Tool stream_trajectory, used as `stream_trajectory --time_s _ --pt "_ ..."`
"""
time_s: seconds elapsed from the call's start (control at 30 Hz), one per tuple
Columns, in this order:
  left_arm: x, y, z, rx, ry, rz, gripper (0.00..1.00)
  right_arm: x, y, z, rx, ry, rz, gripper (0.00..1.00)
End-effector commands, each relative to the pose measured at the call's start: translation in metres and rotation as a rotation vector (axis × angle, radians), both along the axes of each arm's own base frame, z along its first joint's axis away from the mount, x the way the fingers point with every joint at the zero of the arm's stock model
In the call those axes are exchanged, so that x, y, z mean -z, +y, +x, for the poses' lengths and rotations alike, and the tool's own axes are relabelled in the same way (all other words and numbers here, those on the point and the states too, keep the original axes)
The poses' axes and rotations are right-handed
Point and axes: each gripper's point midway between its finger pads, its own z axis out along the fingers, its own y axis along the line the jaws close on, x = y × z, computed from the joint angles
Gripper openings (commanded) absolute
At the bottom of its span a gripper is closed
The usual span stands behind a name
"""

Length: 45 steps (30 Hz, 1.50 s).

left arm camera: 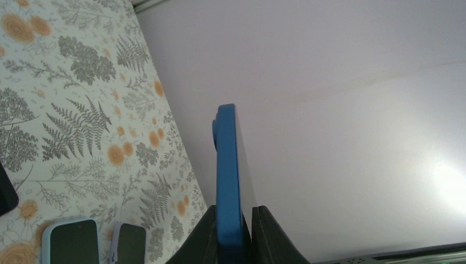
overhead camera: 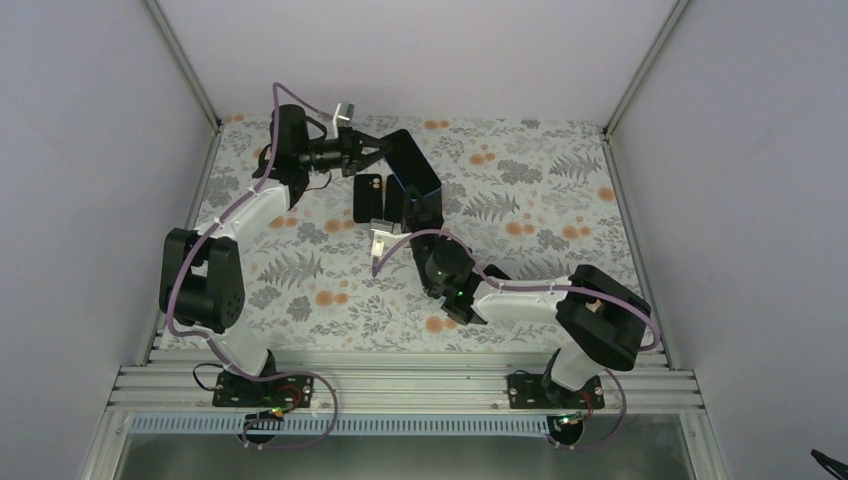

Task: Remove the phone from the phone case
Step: Place the phone at the center of the board.

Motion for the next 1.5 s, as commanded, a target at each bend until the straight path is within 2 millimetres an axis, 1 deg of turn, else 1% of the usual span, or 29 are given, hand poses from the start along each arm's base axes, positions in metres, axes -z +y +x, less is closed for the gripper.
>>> stream_trajectory --time_s 0.0,0.03,0.2,0.23,0.27,0.33,0.4,0.43,0.47,0.53,0.67,0.7,0.8,0.83,1.0,1.13,1.23,1.3,1.33,1.47 --pt "0.004 -0.003 0.001 0.014 -0.027 -0.002 0.03 -0.02 0.0 -0.009 -0.016 -0.075 0.064 0.04" --pt "0.005 -0.003 0.001 0.011 -0.024 -0.002 0.03 -0.02 0.0 -0.009 -0.015 -0.076 0.063 0.06" --pt "0.003 -0.001 0.003 0.009 -0.03 -0.006 0.02 -0.018 -0.001 -0.01 -0.019 -0.07 0.069 0.23" --pt "0.003 0.0 0.004 0.008 -0.033 -0.006 0.02 -0.018 -0.001 -0.01 -0.022 -0.066 0.072 0.27" --pt "0.002 0.001 0.004 0.005 -0.036 -0.007 0.02 -0.017 -0.002 -0.01 -0.025 -0.059 0.074 0.35" --pt "0.0 0.004 0.006 0.0 -0.045 -0.008 0.02 -0.016 -0.002 -0.01 -0.031 -0.039 0.084 0.47" --pt "-0.001 0.008 0.009 -0.011 -0.053 -0.007 0.02 -0.013 0.0 -0.009 -0.038 -0.001 0.092 0.61" --pt "-0.001 0.011 0.011 -0.019 -0.057 -0.005 0.02 -0.011 0.001 -0.008 -0.04 0.024 0.099 0.69" --pt "-0.001 0.012 0.012 -0.022 -0.062 -0.002 0.02 -0.004 0.003 -0.007 -0.042 0.067 0.089 0.75" --pt "-0.003 0.015 0.014 -0.032 -0.079 0.004 0.02 0.0 0.006 -0.005 -0.051 0.139 0.111 0.84" --pt "-0.002 0.024 0.019 -0.053 -0.097 0.026 0.02 0.02 0.019 -0.005 -0.082 0.381 0.156 0.96" --pt "-0.001 0.025 0.02 -0.06 -0.106 0.035 0.02 0.022 0.022 -0.007 -0.092 0.437 0.167 0.99" --pt "0.003 0.03 0.022 -0.083 -0.13 0.067 0.02 0.026 0.029 -0.012 -0.133 0.589 0.203 0.99" --pt "0.005 0.031 0.021 -0.086 -0.134 0.073 0.02 0.024 0.03 -0.014 -0.147 0.624 0.219 0.99" --pt "0.009 0.036 0.021 -0.102 -0.165 0.106 0.02 0.021 0.034 -0.02 -0.214 0.79 0.276 0.99" --pt "0.009 0.038 0.017 -0.096 -0.198 0.116 0.02 0.024 0.032 -0.026 -0.262 0.934 0.315 0.99" --pt "0.012 0.038 0.016 -0.093 -0.217 0.134 0.02 0.013 0.028 -0.023 -0.303 1.037 0.4 0.99" --pt "0.01 0.038 0.013 -0.08 -0.244 0.139 0.02 0.001 0.023 -0.016 -0.32 1.083 0.492 0.99" --pt "0.01 0.038 0.012 -0.073 -0.256 0.14 0.02 -0.002 0.02 -0.013 -0.322 1.108 0.529 0.99" --pt "0.001 0.036 0.003 -0.031 -0.328 0.133 0.02 -0.018 0.009 0.002 -0.345 1.235 0.684 0.99"
